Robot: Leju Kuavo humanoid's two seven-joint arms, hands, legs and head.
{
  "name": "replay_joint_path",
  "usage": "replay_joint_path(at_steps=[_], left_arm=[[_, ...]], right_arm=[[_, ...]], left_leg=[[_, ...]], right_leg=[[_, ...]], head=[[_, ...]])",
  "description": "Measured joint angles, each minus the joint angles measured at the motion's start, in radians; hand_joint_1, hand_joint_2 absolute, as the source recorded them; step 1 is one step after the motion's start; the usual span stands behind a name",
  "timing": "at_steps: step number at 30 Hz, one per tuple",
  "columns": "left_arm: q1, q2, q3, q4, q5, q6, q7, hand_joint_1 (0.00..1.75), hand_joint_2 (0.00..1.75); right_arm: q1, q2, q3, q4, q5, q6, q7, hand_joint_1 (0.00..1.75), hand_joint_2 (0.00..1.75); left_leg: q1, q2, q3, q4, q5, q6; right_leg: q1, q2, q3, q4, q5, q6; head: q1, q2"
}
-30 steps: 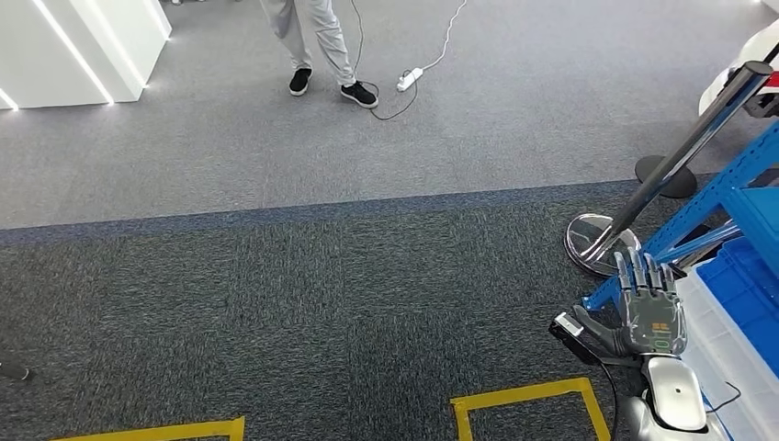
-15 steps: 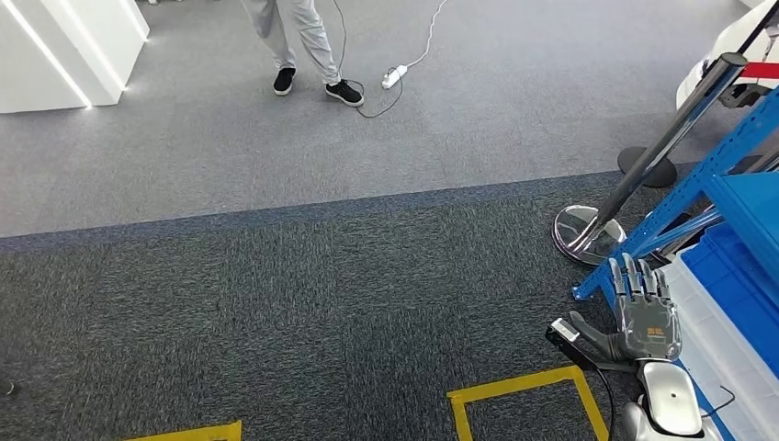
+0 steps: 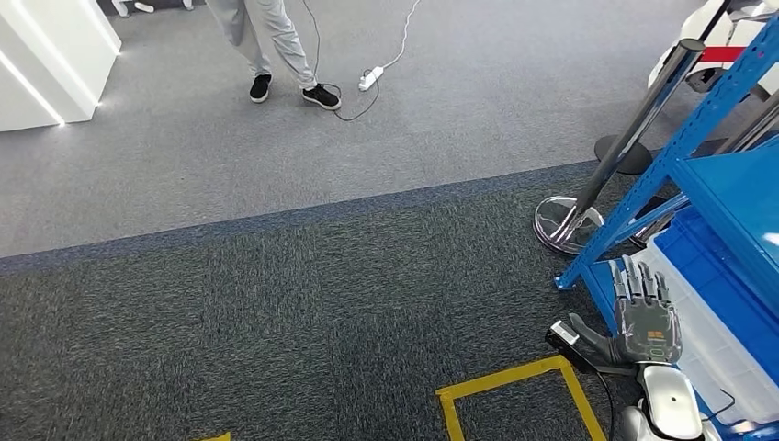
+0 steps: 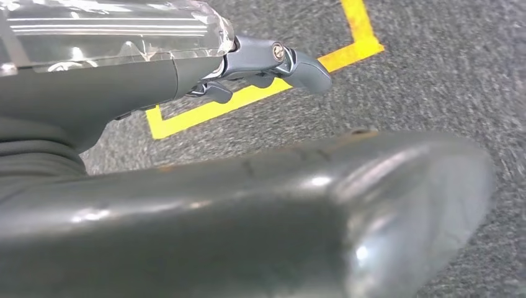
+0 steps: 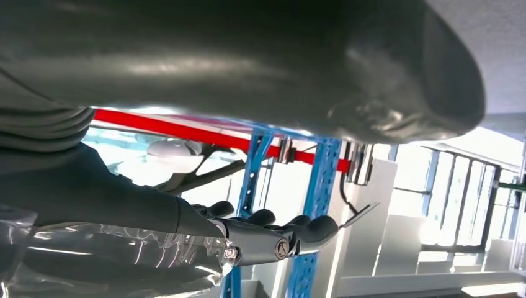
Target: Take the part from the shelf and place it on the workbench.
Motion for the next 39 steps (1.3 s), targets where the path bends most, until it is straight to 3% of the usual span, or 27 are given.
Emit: replay_joint_path(at_steps=[3,5,6,9,10,11,12,14,16,19,21,24,25,26,27,29,31,35,37,39], left_arm=[[0.001,0.002,0.0,0.0,-0.006,-0.005,-0.003,0.0,0.0],[0.001,0.003,0.0,0.0,-0.01,-0.007,-0.003,0.0,0.0],[0.0,0.003,0.0,0.0,-0.012,-0.008,-0.003,0.0,0.0],[0.001,0.003,0.0,0.0,-0.02,-0.008,-0.001,0.0,0.0],[0.001,0.003,0.0,0.0,-0.022,-0.009,0.0,0.0,0.0],[0.001,0.003,0.0,0.0,-0.024,-0.009,0.002,0.0,0.0],[0.001,0.003,0.0,0.0,-0.026,-0.01,0.003,0.0,0.0],[0.0,0.004,-0.001,0.0,-0.028,-0.011,0.004,0.0,0.0],[-0.001,0.006,-0.002,0.0,-0.029,-0.011,0.005,0.0,0.0],[-0.003,0.007,-0.004,0.0,-0.032,-0.011,0.007,0.0,0.0],[-0.004,0.007,-0.005,0.0,-0.036,-0.011,0.008,0.0,0.0],[-0.006,0.006,-0.006,0.0,-0.038,-0.011,0.011,0.0,0.0],[-0.006,0.006,-0.006,0.0,-0.038,-0.01,0.012,0.0,0.0],[-0.006,0.006,-0.007,0.0,-0.038,-0.01,0.012,0.0,0.0],[-0.006,0.006,-0.007,0.0,-0.038,-0.01,0.012,0.0,0.0],[-0.007,0.007,-0.007,0.0,-0.037,-0.01,0.012,0.0,0.0],[-0.009,0.008,-0.007,0.0,-0.035,-0.008,0.012,0.0,0.0],[-0.011,0.007,-0.007,0.0,-0.023,-0.001,0.014,0.0,0.0],[-0.012,0.004,-0.006,0.0,-0.019,0.004,0.014,0.0,0.0],[-0.011,0.0,-0.006,0.0,-0.017,0.008,0.014,0.0,0.0]], right_arm=[[0.019,0.0,0.0,-0.016,-0.001,0.002,0.005,0.0,0.0],[0.035,-0.002,0.0,-0.033,-0.001,0.004,0.008,0.0,0.0],[0.041,-0.003,0.0,-0.041,-0.001,0.007,0.011,0.0,0.0],[0.064,-0.005,-0.002,-0.063,-0.001,0.016,0.016,0.0,0.0],[0.076,-0.006,-0.003,-0.07,-0.001,0.018,0.017,0.0,0.0],[0.086,-0.006,-0.004,-0.076,-0.001,0.02,0.018,0.0,0.0],[0.094,-0.006,-0.006,-0.082,-0.001,0.021,0.018,0.0,0.0],[0.101,-0.008,-0.01,-0.094,-0.001,0.022,0.019,0.0,0.0],[0.106,-0.01,-0.013,-0.104,-0.001,0.025,0.019,0.0,0.0],[0.115,-0.011,-0.019,-0.112,-0.001,0.029,0.02,0.0,0.0],[0.115,-0.011,-0.023,-0.119,-0.001,0.031,0.02,0.0,0.0],[0.114,-0.011,-0.024,-0.124,0.0,0.035,0.021,0.0,0.0],[0.114,-0.011,-0.024,-0.124,0.0,0.038,0.022,0.0,0.0],[0.113,-0.011,-0.024,-0.124,0.0,0.041,0.022,0.0,0.0],[0.11,-0.011,-0.024,-0.124,0.0,0.044,0.023,0.0,0.0],[0.1,-0.011,-0.024,-0.123,0.0,0.048,0.024,0.0,0.0],[0.089,-0.011,-0.024,-0.119,-0.003,0.049,0.019,0.0,0.0],[0.065,-0.01,-0.019,-0.094,-0.006,0.045,0.001,0.0,0.0],[0.036,-0.009,-0.015,-0.071,0.0,0.043,-0.001,0.0,0.0],[0.004,-0.006,-0.009,-0.042,0.006,0.043,-0.001,0.0,0.0]], left_leg=[[-0.004,-0.005,0.017,-0.042,0.007,0.007],[-0.002,0.004,0.022,-0.057,0.017,0.019],[0.0,0.009,0.024,-0.065,0.022,0.024],[0.0,0.021,0.023,-0.068,0.024,0.029],[0.0,0.025,0.023,-0.067,0.024,0.029],[0.0,0.029,0.022,-0.066,0.023,0.028],[0.001,0.032,0.022,-0.063,0.021,0.026],[0.001,0.04,0.022,-0.054,0.015,0.018],[-0.003,0.046,0.019,-0.042,0.007,0.007],[-0.005,0.052,0.018,-0.035,0.0,-0.006],[-0.001,0.046,0.002,0.005,-0.031,-0.016],[0.002,0.031,-0.08,0.193,-0.125,-0.024],[0.003,0.029,-0.104,0.243,-0.14,-0.023],[0.002,0.028,-0.112,0.259,-0.135,-0.019],[0.001,0.026,-0.102,0.235,-0.11,-0.013],[-0.007,0.014,-0.04,0.098,-0.038,0.005],[-0.015,0.0,0.011,-0.013,-0.002,0.017],[-0.014,0.003,0.028,-0.059,0.012,0.026],[-0.009,0.013,0.033,-0.078,0.025,0.032],[-0.009,0.022,0.031,-0.08,0.028,0.034]], right_leg=[[-0.002,0.011,-0.005,-0.003,0.005,0.015],[-0.002,0.001,-0.014,0.018,-0.009,0.026],[-0.001,-0.008,-0.028,0.051,-0.03,0.029],[-0.002,-0.024,-0.109,0.231,-0.124,0.035],[-0.004,-0.025,-0.127,0.269,-0.134,0.037],[-0.006,-0.027,-0.127,0.271,-0.125,0.039],[-0.009,-0.03,-0.108,0.234,-0.098,0.042],[-0.012,-0.049,-0.038,0.098,-0.037,0.044],[-0.011,-0.061,0.001,0.017,-0.014,0.037],[-0.008,-0.051,-0.001,0.011,-0.013,0.017],[-0.009,-0.045,-0.001,0.008,-0.009,0.005],[-0.004,-0.034,-0.002,0.007,-0.008,-0.005],[-0.002,-0.03,-0.002,0.008,-0.008,-0.006],[0.001,-0.025,-0.001,0.008,-0.008,-0.006],[0.004,-0.02,0.0,0.008,-0.007,-0.007],[0.006,-0.01,0.002,0.007,-0.007,-0.007],[0.005,-0.001,0.0,0.008,-0.005,-0.003],[0.002,0.002,-0.006,0.007,-0.004,0.015],[0.003,-0.013,-0.03,0.06,-0.042,0.023],[0.0,-0.024,-0.089,0.183,-0.105,0.032]], head=[[0.0,0.0],[0.0,0.0],[0.0,0.0],[0.0,0.0],[0.0,0.0],[0.0,0.0],[0.0,0.0],[0.0,0.0],[0.0,0.0],[0.0,0.0],[0.0,0.0],[0.0,0.0],[0.0,0.0],[0.0,0.0],[0.0,0.0],[0.0,0.0],[0.0,0.0],[0.0,0.0],[0.0,0.0],[0.0,0.0]])
